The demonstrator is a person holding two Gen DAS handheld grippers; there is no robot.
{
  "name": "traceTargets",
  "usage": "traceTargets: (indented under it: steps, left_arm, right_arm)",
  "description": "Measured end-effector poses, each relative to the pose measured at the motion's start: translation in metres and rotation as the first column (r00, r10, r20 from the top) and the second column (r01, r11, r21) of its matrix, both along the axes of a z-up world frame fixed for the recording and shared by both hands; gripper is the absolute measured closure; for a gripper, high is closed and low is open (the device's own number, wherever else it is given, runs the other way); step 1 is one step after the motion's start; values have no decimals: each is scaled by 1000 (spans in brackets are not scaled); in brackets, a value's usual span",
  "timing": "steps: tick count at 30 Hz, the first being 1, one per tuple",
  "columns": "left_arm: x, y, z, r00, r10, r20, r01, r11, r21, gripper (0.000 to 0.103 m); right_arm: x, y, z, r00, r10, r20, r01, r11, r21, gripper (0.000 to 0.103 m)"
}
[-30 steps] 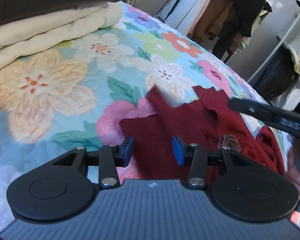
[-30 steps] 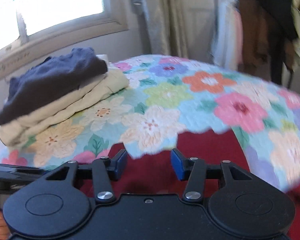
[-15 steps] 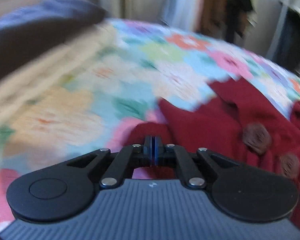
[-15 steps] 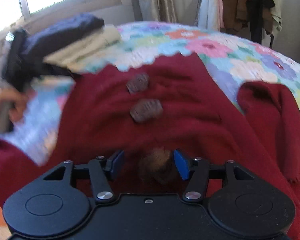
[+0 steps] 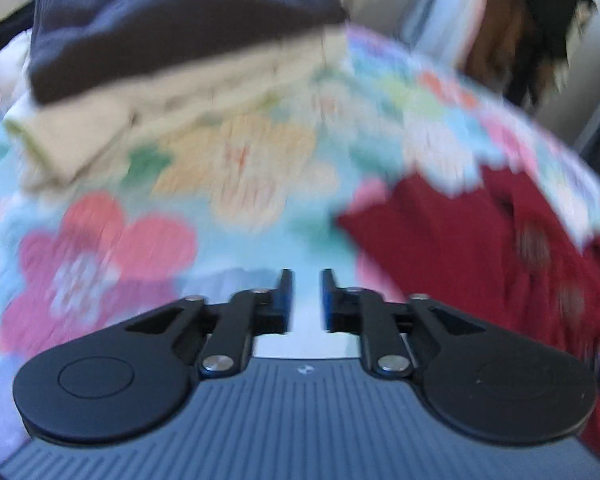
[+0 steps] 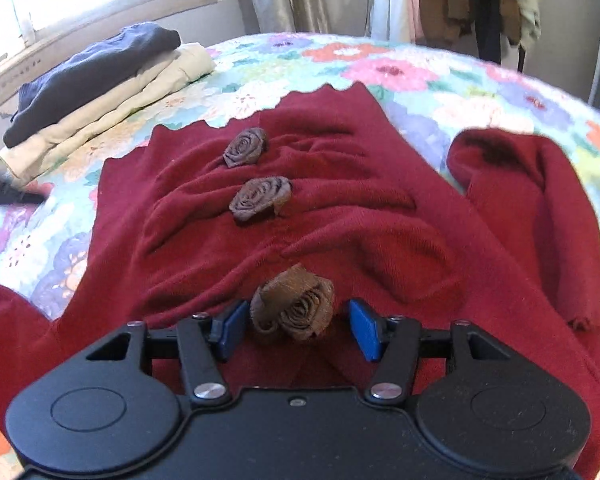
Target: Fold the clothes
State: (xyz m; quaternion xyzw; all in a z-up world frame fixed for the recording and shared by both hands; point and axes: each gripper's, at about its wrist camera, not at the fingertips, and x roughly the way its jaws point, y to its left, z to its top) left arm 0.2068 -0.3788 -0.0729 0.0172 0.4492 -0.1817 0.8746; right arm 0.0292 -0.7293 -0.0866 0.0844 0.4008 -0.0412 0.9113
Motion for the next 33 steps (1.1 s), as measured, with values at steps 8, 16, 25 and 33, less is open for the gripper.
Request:
traceTargets:
  steps: [8,16,25,33]
  left_arm:
    - [-82,85,11,999,37,32,-42,988,150,49]
    - [-134,154,3,993,66,-99,-69,997,-27,47]
    - [-146,111,-22,990,-92,-107,80,991,-107,47]
    - [-156,87,-19,991,-132,-21,132,991,-39,44]
  right_arm:
    - [-13,46,26,984,125,130,-116,990,-80,41]
    - [-39,145,30,884,452,118,-429,885,-179,41]
    - [-68,264,4,707,707,19,-659,669,-344,26]
    - [-30,203,19,849,518,106,-506,854,-123,98]
